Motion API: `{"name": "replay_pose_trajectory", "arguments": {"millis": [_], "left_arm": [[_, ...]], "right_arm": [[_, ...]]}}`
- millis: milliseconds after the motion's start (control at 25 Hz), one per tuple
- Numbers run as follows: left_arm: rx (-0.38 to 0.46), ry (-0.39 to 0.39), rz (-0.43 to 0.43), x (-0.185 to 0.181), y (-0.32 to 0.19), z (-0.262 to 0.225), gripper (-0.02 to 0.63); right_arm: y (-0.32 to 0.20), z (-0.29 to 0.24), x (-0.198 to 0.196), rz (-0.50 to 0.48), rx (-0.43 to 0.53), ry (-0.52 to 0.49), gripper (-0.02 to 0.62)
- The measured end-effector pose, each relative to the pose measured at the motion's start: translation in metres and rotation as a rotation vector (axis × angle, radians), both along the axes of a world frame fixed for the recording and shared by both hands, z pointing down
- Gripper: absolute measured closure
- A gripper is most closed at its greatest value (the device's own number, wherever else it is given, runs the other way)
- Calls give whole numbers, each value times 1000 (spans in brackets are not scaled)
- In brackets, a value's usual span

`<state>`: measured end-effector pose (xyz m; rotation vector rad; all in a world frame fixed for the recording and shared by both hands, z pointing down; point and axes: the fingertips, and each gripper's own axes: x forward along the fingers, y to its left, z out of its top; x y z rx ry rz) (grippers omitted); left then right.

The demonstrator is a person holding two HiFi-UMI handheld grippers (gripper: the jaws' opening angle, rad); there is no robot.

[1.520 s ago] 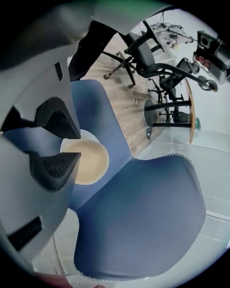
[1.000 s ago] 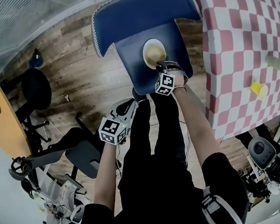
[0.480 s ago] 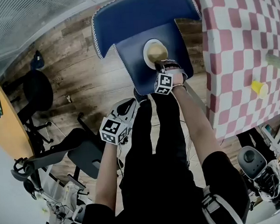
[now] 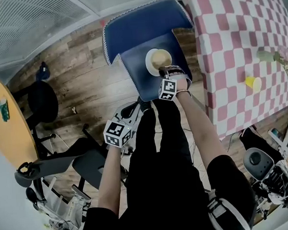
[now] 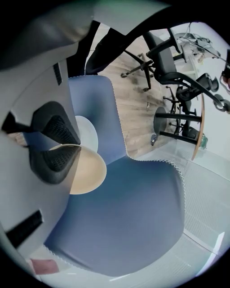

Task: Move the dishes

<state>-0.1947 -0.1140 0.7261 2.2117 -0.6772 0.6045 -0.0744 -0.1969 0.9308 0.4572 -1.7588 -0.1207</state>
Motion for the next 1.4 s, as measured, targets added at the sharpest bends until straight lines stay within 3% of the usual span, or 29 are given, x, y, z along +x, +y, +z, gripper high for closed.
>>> {"name": "replay_pose_trajectory", "arguments": {"millis": [600,840,1040,1400], "left_arm": [[89,37,36,-5,36,-104,584],[124,53,89,7,52,-127,584],[158,67,153,25,67,-144,584],[144,53,284,51,105,-143,584]], "right_arm": [[18,-135,15,49,81,44,568],[46,-169,30,14,101,89,568],[65,-195,58,90,136,96,568],[101,-245,103,197,216,85,568]]}}
